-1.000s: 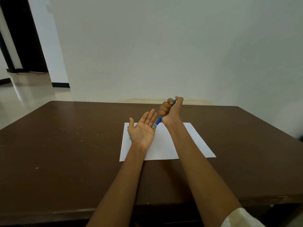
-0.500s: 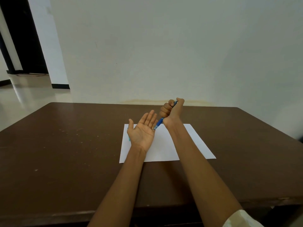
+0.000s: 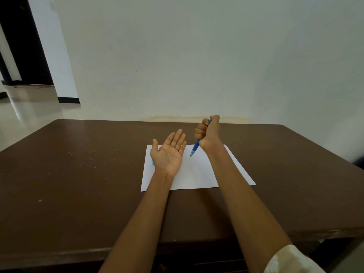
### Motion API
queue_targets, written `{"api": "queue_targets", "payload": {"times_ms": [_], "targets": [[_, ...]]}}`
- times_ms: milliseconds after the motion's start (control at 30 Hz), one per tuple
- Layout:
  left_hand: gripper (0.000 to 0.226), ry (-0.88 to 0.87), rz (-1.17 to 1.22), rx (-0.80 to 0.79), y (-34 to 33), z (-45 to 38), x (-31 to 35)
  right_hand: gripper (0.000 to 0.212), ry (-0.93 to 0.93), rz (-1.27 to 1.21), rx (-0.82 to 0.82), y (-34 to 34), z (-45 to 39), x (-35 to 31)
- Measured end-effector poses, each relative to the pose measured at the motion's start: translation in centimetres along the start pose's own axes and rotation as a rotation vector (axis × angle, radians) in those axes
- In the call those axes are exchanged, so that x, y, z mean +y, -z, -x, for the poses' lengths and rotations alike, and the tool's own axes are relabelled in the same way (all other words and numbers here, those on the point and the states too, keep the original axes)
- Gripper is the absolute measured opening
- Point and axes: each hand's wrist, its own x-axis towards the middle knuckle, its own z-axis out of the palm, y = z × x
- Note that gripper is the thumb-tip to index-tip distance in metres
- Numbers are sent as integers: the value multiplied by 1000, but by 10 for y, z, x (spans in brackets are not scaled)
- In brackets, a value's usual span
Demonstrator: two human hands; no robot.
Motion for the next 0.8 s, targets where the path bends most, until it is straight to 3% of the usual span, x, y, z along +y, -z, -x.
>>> {"api": "queue_targets", "payload": {"times_ms": [333,800], "targets": [[72,36,11,-32,-5,5,-2,45,-21,-245,-13,-1,-6,9],[72,32,41,-69,-6,4,-2,45,-16,-234,1,2,-6,12]]}}
